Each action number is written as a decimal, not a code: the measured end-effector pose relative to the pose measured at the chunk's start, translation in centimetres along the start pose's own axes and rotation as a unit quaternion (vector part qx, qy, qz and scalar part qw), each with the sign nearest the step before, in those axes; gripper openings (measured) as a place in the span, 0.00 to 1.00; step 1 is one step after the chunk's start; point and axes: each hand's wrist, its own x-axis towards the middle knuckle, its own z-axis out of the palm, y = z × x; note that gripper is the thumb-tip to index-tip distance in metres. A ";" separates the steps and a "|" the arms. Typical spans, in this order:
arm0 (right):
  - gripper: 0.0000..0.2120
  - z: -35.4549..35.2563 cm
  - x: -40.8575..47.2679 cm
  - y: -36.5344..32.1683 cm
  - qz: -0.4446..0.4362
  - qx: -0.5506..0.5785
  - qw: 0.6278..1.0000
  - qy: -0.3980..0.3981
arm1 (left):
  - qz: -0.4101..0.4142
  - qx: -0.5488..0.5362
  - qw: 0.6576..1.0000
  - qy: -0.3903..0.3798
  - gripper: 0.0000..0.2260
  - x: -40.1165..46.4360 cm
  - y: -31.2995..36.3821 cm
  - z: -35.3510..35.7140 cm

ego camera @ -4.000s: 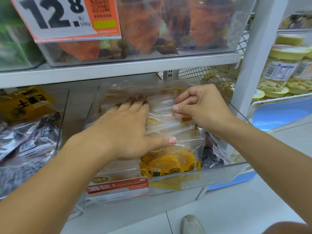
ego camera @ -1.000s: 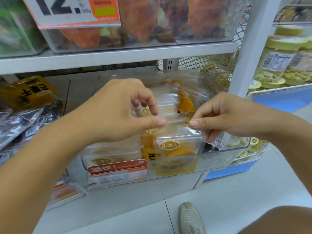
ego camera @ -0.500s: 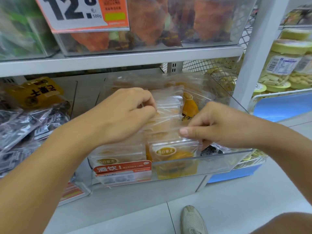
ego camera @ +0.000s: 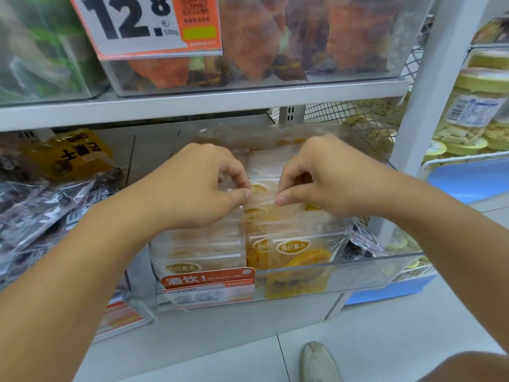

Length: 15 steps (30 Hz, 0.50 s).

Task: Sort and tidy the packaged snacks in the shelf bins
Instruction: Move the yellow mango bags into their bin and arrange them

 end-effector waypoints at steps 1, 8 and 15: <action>0.05 -0.5 -0.5 0.2 -0.002 -0.027 0.999 0.019 | 0.002 0.002 1.000 0.002 0.04 0.0 -0.1 0.0; 0.02 0.1 -2.7 2.4 0.063 0.160 0.983 -0.071 | 0.006 0.085 0.996 0.021 0.06 0.5 0.9 0.4; 0.04 0.6 -3.0 2.4 0.111 0.271 0.955 -0.051 | -0.015 0.154 0.988 0.018 0.13 1.3 1.8 0.7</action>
